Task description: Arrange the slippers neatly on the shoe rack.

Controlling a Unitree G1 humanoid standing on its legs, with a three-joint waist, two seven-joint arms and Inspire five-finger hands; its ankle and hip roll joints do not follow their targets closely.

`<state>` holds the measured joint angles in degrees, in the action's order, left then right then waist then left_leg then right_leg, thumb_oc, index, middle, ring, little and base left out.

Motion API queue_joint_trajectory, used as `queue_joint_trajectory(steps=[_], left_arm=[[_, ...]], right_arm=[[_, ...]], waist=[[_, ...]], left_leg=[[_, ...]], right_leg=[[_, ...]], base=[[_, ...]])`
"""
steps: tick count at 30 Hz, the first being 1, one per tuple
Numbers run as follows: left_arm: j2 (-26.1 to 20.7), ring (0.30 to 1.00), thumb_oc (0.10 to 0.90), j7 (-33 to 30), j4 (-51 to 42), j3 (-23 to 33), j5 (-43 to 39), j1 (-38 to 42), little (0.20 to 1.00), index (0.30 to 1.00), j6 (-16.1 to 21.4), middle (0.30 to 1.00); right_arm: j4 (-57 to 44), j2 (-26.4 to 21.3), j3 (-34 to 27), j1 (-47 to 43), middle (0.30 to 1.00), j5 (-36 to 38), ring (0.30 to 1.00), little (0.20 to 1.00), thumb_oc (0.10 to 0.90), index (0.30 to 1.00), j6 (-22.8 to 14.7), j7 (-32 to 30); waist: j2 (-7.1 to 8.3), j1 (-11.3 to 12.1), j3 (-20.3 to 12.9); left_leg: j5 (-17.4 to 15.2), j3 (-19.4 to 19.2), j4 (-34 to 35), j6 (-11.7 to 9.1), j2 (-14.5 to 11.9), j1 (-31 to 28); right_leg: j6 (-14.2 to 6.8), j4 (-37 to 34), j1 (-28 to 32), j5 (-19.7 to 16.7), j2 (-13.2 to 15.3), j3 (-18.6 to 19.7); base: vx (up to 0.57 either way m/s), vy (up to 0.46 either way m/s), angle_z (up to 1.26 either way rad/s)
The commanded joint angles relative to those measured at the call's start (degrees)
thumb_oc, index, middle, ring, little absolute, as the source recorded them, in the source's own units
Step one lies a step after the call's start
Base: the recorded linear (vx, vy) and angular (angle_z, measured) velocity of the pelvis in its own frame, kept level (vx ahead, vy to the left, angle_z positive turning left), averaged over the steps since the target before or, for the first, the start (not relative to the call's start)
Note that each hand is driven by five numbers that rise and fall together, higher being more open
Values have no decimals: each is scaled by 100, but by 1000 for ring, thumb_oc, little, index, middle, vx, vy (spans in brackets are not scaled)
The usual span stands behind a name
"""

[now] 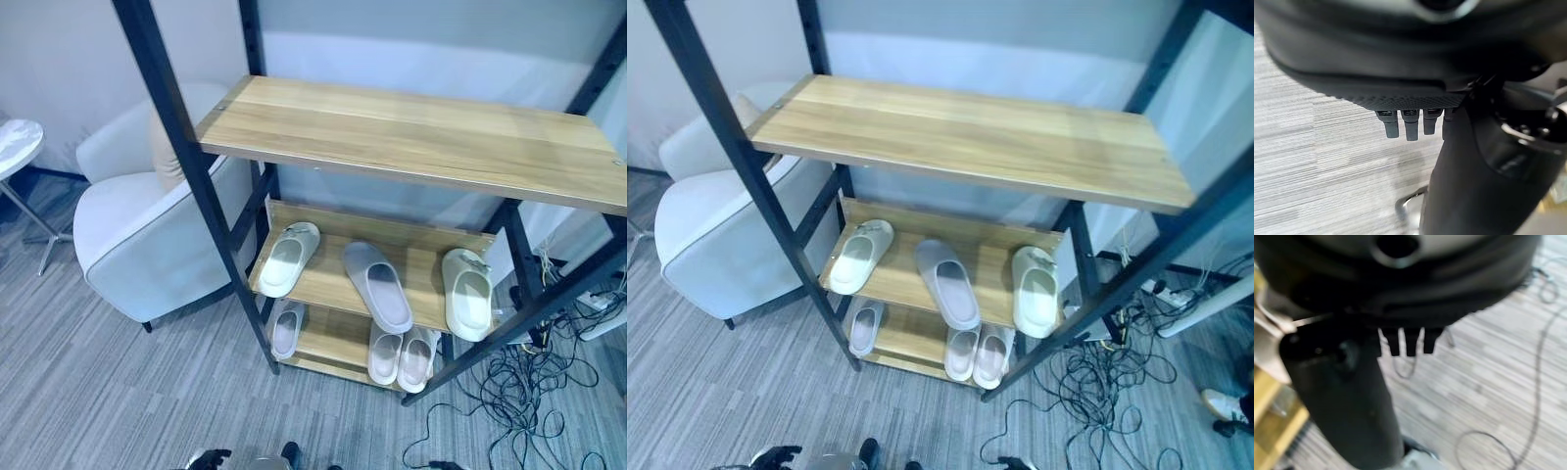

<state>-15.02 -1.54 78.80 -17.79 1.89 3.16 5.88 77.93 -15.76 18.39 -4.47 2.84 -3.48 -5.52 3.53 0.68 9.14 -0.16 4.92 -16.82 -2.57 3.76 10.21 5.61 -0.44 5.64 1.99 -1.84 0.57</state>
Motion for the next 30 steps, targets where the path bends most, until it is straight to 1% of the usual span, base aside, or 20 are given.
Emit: queue_joint_trajectory(steps=[1, 2, 3, 4, 6, 7, 8, 9, 10, 12, 14, 15, 16, 17, 18, 23, 26, 30], left_arm=[[150, 900, 800, 54, -69, -185, 94, 146, 900, 900, 69, 900], [155, 900, 800, 61, -76, -207, 86, 157, 900, 900, 71, 900], [154, 900, 800, 56, -106, -262, 75, 199, 900, 900, 96, 900], [154, 900, 800, 56, -105, -262, 75, 199, 900, 900, 96, 900], [175, 900, 800, 65, -85, -283, 134, 217, 900, 900, 86, 900], [161, 900, 800, 70, -74, -302, 217, 196, 900, 900, 84, 900], [161, 900, 800, 70, -74, -302, 217, 195, 900, 900, 84, 900], [113, 900, 800, 35, -61, -285, 271, 189, 900, 900, 87, 900], [87, 900, 800, 28, -67, -247, 253, 188, 900, 900, 85, 900], [58, 900, 800, 11, -60, -211, 226, 198, 900, 900, 78, 900], [-7, 900, 800, -40, -62, -106, 119, 198, 900, 900, 94, 900], [-7, 900, 800, -40, -62, -106, 119, 198, 900, 900, 94, 900], [-52, 900, 800, -74, -41, -44, 86, 181, 900, 900, 100, 900], [-141, 900, 800, -98, -20, 52, 50, 150, 900, 900, 122, 900], [-217, 900, 800, -126, 34, 129, 50, 102, 900, 900, 139, 900], [-222, 900, 800, -173, 66, 198, 77, -11, 900, 900, 173, 900], [-132, 900, 800, -199, 2, 204, 104, -109, 900, 900, 185, 900], [-55, 900, 800, -217, -47, 150, 204, -149, 900, 900, 178, 900]], right_arm=[[-245, -278, -8, 187, 900, 107, 900, 900, 800, 900, -77, -105], [-271, -297, -29, 183, 900, 112, 900, 900, 800, 900, -83, -119], [-306, -314, -56, 185, 900, 157, 900, 900, 800, 900, -91, -122], [-306, -314, -56, 185, 900, 157, 900, 900, 800, 900, -91, -122], [-277, -306, -99, 177, 900, 129, 900, 900, 800, 900, -63, -90], [-259, -280, -137, 188, 900, 118, 900, 900, 800, 900, -44, -76], [-260, -280, -137, 189, 900, 118, 900, 900, 800, 900, -43, -76], [-286, -264, -156, 148, 900, 132, 900, 900, 800, 900, -59, -82], [-325, -260, -149, 103, 900, 111, 900, 900, 800, 900, -69, -97], [-347, -258, -151, 75, 900, 112, 900, 900, 800, 900, -72, -105], [-431, -268, -168, -42, 900, 139, 900, 900, 800, 900, -111, -154], [-431, -268, -168, -42, 900, 139, 900, 900, 800, 900, -111, -154], [-465, -281, -176, -134, 900, 144, 900, 900, 800, 900, -129, -183], [-576, -310, -207, -213, 900, 169, 900, 900, 800, 900, -186, -258], [-724, -358, -283, -219, 900, 248, 900, 900, 800, 900, -240, -294], [-1082, -537, -467, -125, 900, 288, 900, 900, 800, 900, -321, -476], [-1640, -730, -589, 91, 900, 28, 900, 900, 800, 900, -304, -677], [-2049, -841, -767, 321, 900, -146, 900, 900, 800, 900, -281, -799]], waist=[[7, 5, -59], [-12, 7, -67], [-56, 12, -54], [-56, 12, -54], [-108, -2, -110], [-107, -37, -132], [-106, -32, -131], [-88, -26, -169], [-82, -3, -176], [-78, 28, -186], [-79, 111, -181], [-79, 112, -181], [-84, 183, -189], [-77, 297, -214], [-63, 316, -254], [-56, 253, -365], [-90, 183, -455], [-103, 120, -484]], left_leg=[[-391, -8, 346, 142, -57, -77], [-238, 111, 532, 96, -148, -50], [-37, 323, 714, 53, -207, 76], [-36, 324, 715, 53, -207, 76], [-28, 475, 1012, 12, -240, -75], [-27, 394, 1041, -2, -248, -167], [-29, 388, 1041, -1, -249, -170], [-75, 302, 1080, 33, -203, -210], [-112, 243, 1085, 61, -176, -215], [-139, 192, 1078, 85, -169, -211], [-200, 42, 1053, 125, -166, -193], [-201, 41, 1053, 125, -166, -193], [-232, -51, 1061, 141, -186, -195], [-274, -187, 1082, 153, -229, -219], [-294, -217, 1103, 165, -233, -249], [-345, -274, 1209, 170, -189, -395], [-357, -305, 1384, 169, -202, -584], [-360, -326, 1498, 181, -210, -711]], right_leg=[[-737, 273, -393, 306, -21, 273], [-758, 260, -398, 329, -5, 280], [-784, 262, -402, 397, 30, 334], [-784, 262, -402, 397, 30, 333], [-835, 250, -368, 442, 94, 400], [-920, 295, -394, 445, 264, 407], [-921, 297, -393, 447, 264, 412], [-1017, 311, -447, 367, 408, 424], [-1059, 295, -488, 315, 481, 437], [-1091, 289, -521, 275, 529, 442], [-1153, 290, -639, 174, 616, 371], [-1153, 290, -639, 174, 616, 372], [-1188, 288, -683, 138, 662, 248], [-1237, 285, -730, 88, 754, -34], [-1268, 263, -732, 37, 796, -124], [-1282, 66, -635, -77, 844, -100], [-1309, -81, -544, -131, 840, -99], [-1322, -146, -489, -156, 835, -65]], base=[[101, 152, -18], [78, 204, -23], [77, 205, -22], [78, 227, -16], [111, 250, -37], [114, 258, -49], [110, 318, -34], [46, 198, -33], [46, 198, -31], [-2, 106, -40], [-19, 111, -38], [-19, 68, -66], [-7, 59, -87], [21, 81, -70], [56, 65, -78], [47, 24, -14], [44, 18, -4], [8, 2, -3]])
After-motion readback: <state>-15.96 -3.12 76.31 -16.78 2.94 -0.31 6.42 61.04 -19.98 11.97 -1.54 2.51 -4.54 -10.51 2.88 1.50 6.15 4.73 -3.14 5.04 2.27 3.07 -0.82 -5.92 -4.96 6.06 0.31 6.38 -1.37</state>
